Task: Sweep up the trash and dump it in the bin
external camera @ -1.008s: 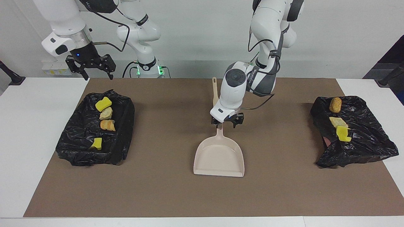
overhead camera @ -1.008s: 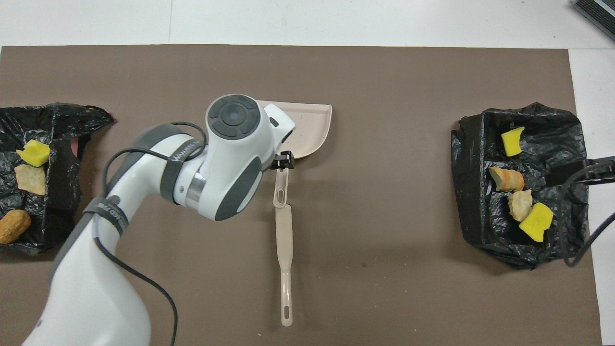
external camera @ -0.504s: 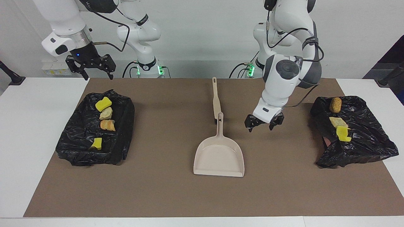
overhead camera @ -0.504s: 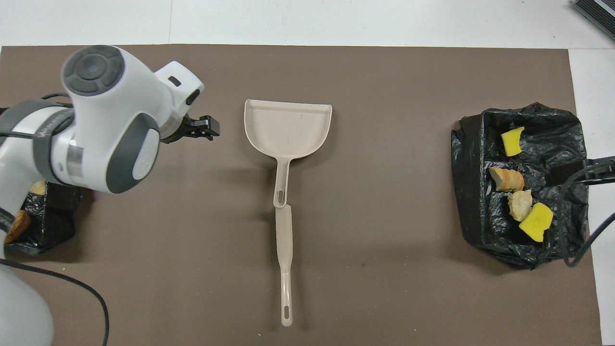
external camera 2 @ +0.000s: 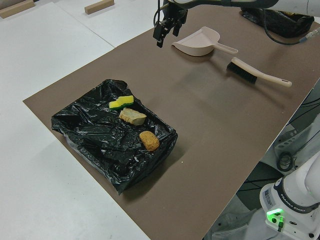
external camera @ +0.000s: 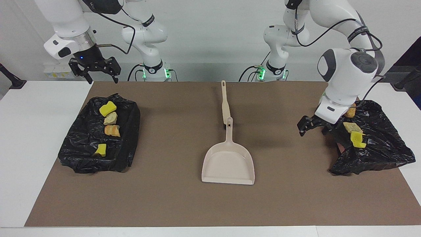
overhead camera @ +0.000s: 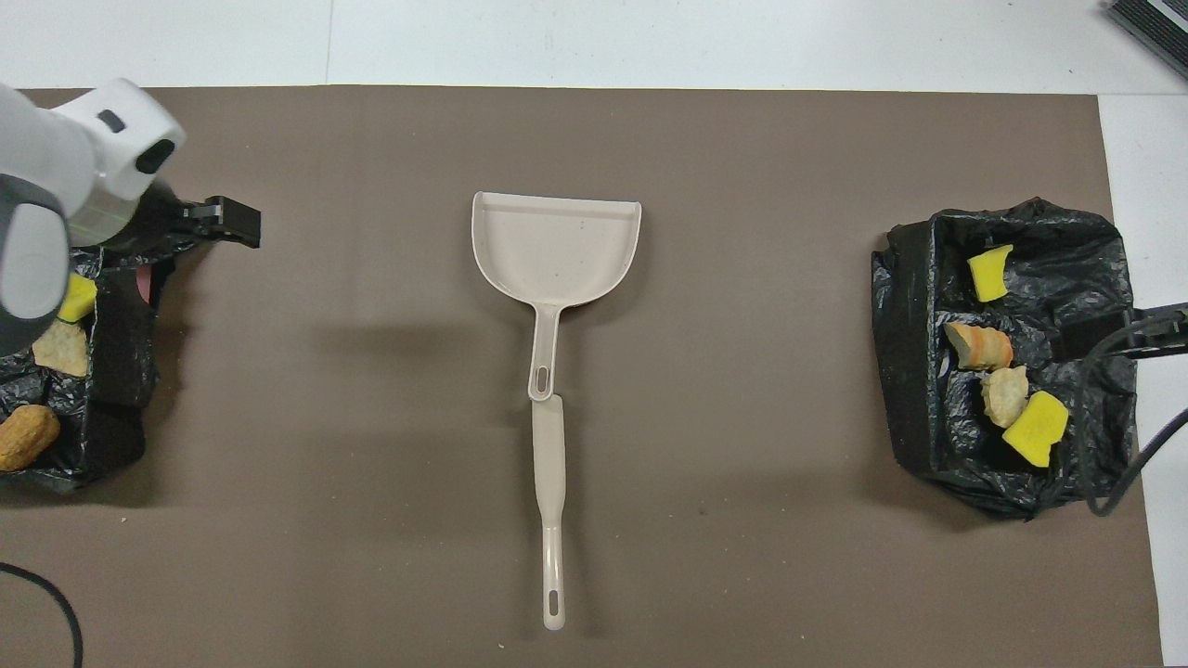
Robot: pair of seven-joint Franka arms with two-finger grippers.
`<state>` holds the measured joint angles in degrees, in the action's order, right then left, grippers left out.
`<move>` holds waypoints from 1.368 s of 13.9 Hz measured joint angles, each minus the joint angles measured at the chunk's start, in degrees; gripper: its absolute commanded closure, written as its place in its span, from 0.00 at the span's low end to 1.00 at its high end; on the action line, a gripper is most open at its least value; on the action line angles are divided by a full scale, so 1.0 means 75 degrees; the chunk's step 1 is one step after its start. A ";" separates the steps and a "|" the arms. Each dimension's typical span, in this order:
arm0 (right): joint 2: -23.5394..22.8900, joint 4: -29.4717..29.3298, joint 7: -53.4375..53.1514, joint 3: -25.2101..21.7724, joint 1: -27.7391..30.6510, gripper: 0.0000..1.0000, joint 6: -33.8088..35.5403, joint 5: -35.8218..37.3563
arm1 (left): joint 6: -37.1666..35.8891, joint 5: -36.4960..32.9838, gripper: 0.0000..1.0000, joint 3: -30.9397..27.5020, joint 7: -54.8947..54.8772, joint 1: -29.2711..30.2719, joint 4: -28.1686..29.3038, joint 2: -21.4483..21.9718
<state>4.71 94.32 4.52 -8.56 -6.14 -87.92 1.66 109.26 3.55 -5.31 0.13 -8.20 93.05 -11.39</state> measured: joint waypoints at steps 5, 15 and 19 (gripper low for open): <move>0.0012 0.0009 0.0000 -0.0001 -0.0001 0.00 0.0000 0.0000 | -0.0389 0.0264 0.00 -0.0017 -0.1021 0.1110 -0.0001 0.0426; 0.0013 0.0014 0.0000 -0.0011 -0.0006 0.00 0.0000 0.0000 | -0.1611 -0.0015 0.00 0.0341 -0.0677 0.0675 0.0074 0.1294; 0.0013 0.0016 0.0000 -0.0012 -0.0010 0.00 0.0000 0.0000 | -0.1857 -0.0088 0.00 0.0325 -0.0697 0.0675 0.0194 0.1617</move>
<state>4.81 94.44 4.52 -8.65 -6.22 -87.92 1.66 95.33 2.89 -2.87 -5.10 -3.14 94.51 0.73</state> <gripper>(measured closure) 0.000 0.000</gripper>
